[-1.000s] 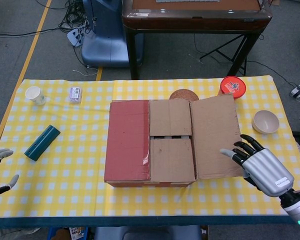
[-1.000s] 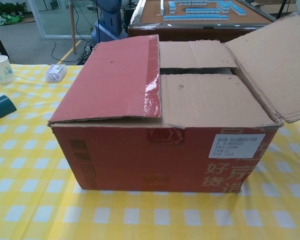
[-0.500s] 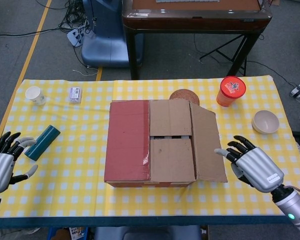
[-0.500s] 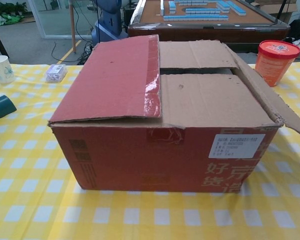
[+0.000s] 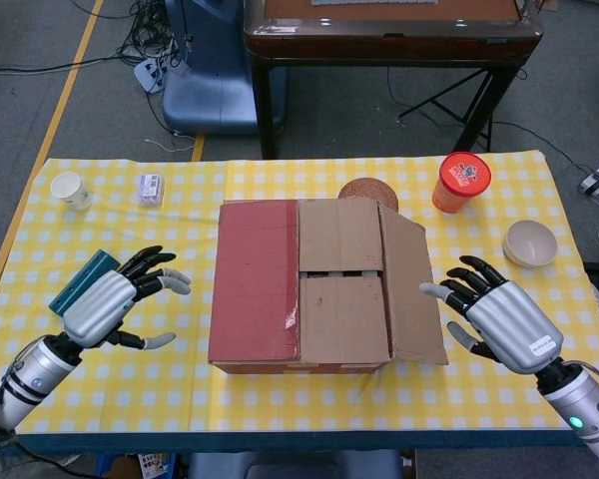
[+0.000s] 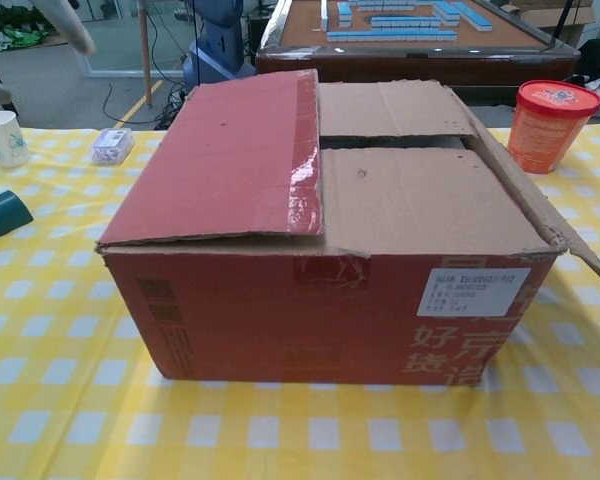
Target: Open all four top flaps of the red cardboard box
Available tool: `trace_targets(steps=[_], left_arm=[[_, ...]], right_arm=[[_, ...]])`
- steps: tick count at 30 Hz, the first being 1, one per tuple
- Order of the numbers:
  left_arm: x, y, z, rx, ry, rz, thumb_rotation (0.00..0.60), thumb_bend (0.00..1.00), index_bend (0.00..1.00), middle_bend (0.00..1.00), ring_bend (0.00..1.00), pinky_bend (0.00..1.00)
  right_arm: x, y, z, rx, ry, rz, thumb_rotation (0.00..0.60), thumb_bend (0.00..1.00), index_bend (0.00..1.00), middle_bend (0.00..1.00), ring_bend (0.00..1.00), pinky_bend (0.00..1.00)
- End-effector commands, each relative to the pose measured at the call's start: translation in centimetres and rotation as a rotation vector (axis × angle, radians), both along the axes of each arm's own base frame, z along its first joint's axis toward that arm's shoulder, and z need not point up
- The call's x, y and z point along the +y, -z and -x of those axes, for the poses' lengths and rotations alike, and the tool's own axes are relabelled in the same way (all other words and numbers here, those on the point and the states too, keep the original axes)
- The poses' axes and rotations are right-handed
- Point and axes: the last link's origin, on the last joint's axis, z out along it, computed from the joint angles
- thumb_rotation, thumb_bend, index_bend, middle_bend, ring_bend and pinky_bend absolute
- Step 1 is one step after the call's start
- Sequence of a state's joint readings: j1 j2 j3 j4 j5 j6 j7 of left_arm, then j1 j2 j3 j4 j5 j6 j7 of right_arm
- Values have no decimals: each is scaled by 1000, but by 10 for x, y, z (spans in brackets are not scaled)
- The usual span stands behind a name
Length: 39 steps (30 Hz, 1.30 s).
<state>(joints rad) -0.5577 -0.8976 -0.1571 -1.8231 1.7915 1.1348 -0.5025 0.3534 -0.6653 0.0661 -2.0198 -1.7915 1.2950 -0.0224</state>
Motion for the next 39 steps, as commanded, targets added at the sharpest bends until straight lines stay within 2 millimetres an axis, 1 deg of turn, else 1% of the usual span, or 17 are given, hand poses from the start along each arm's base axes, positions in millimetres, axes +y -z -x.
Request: trace_targets(steps=[1, 8, 14, 18, 24, 29, 33, 34, 37, 39], left_arm=[[10, 15, -24, -15, 71, 63, 520, 236, 423, 325, 120, 0], [22, 47, -61, 29, 127, 161, 518, 236, 391, 317, 107, 0], [24, 73, -92, 88, 205, 182, 516, 236, 374, 305, 72, 0], [26, 84, -109, 88, 214, 200, 518, 235, 364, 291, 52, 0], [28, 95, -132, 119, 247, 205, 515, 236, 357, 280, 31, 0], [31, 107, -143, 183, 272, 194, 501, 236, 349, 270, 18, 0], [35, 114, -143, 225, 269, 178, 485, 235, 355, 269, 18, 0], [36, 115, -143, 233, 271, 173, 478, 235, 357, 269, 18, 0], [35, 117, -143, 246, 278, 154, 424, 235, 373, 269, 19, 0], [34, 119, -143, 252, 284, 146, 415, 235, 389, 269, 21, 0]], right_arm=[[-1, 0, -1, -1, 0, -2, 600, 348, 241, 355, 230, 143], [-2, 2, -1, -1, 7, -10, 600, 348, 241, 355, 230, 143], [-2, 3, 2, -2, 18, -9, 600, 350, 241, 355, 230, 143], [-3, 4, 4, -3, 26, -9, 600, 351, 241, 355, 230, 143], [-2, 2, 8, -4, 37, -3, 600, 352, 241, 355, 230, 143], [-1, 1, 10, -5, 43, 0, 600, 352, 241, 355, 230, 143], [0, 1, 12, -6, 50, 0, 600, 352, 241, 355, 230, 144], [0, 1, 13, -6, 51, 1, 600, 352, 241, 355, 230, 144], [0, 1, 14, -11, 55, 1, 600, 352, 241, 355, 230, 143], [0, 1, 15, -11, 55, 1, 600, 352, 241, 355, 230, 143]])
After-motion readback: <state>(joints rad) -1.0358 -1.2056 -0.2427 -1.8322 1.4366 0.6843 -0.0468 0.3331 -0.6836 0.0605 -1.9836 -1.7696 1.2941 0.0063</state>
